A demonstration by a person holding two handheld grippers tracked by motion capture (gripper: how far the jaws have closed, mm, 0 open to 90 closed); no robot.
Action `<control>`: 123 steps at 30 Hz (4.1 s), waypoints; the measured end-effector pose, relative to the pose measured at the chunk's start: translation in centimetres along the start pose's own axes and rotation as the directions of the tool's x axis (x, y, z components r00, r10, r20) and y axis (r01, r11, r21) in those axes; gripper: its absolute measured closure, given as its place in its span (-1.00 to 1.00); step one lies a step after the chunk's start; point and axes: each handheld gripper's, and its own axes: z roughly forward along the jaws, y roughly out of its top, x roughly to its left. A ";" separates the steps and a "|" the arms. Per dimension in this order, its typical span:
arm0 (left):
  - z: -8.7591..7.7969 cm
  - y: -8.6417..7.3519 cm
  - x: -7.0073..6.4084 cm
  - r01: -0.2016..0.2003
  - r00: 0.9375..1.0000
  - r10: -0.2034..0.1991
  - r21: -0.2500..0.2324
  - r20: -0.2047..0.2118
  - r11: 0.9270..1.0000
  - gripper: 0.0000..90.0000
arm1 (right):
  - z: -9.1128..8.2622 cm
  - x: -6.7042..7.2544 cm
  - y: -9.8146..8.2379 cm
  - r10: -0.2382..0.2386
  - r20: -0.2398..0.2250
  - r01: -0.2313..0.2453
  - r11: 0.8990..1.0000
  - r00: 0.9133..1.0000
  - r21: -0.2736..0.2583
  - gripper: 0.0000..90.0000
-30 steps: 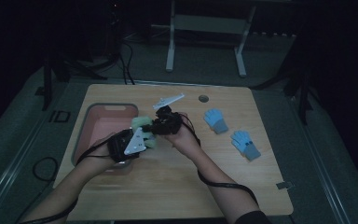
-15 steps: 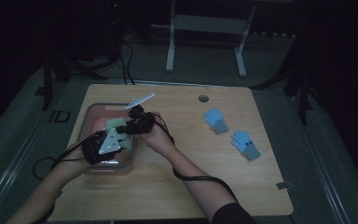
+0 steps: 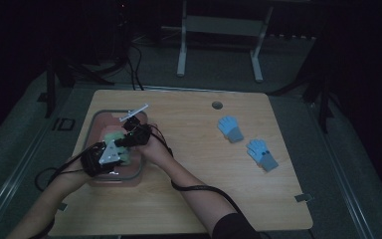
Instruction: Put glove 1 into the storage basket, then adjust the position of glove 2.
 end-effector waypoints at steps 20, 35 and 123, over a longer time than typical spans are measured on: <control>2.8 0.4 1.8 0.068 0.996 -0.076 0.127 0.053 0.990 0.37 | 1.7 -1.1 0.8 -0.008 0.100 -0.003 0.994 0.995 0.106 0.04; -0.1 0.5 1.0 0.214 0.977 -0.214 0.025 -0.014 0.976 -0.20 | -1.2 -0.8 1.5 -0.023 0.139 0.018 0.999 0.990 0.038 -0.29; 8.2 8.3 -12.4 0.298 0.942 -0.232 -0.290 0.242 0.909 -0.81 | -25.7 -11.7 -23.7 0.197 0.446 -0.142 0.978 0.873 -0.155 0.32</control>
